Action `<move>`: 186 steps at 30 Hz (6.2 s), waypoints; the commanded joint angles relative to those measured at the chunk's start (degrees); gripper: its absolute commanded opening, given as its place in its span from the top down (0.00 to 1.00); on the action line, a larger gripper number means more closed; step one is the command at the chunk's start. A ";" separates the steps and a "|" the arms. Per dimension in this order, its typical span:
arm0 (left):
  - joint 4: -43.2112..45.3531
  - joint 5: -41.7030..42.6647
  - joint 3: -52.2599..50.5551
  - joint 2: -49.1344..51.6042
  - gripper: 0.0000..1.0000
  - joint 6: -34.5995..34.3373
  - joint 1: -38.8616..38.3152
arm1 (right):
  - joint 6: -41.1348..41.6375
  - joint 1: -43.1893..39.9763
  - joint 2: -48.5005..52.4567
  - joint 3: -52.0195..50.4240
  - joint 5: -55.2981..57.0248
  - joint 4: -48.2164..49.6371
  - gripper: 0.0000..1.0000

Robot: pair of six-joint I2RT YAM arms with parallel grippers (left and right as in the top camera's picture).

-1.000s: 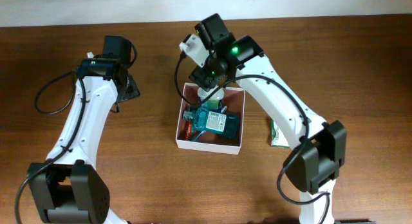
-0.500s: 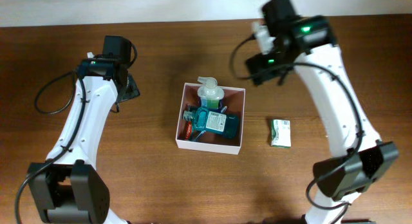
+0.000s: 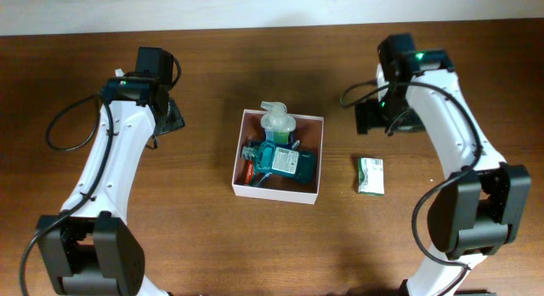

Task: Pack container
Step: 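Move the right gripper to the green Dettol soap bar and grasp it, then lift the Dettol bar and carry it over the box, then lower the Dettol bar into the box and open the right gripper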

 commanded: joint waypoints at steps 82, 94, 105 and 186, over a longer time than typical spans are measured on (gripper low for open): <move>-0.02 -0.81 0.28 -0.87 0.01 0.13 0.09 | 6.73 1.70 -1.14 1.20 -4.31 2.32 0.79; -0.02 -0.81 0.31 -0.87 0.01 0.13 0.09 | 7.17 14.73 -2.86 12.55 -4.44 -6.40 0.78; -0.02 -0.81 0.31 -0.87 0.01 0.13 0.09 | 8.87 27.02 -2.84 12.52 -4.94 -6.34 0.78; -0.02 -0.81 0.31 -0.87 0.01 0.13 0.04 | -29.11 34.29 3.06 -11.32 -5.84 23.65 0.28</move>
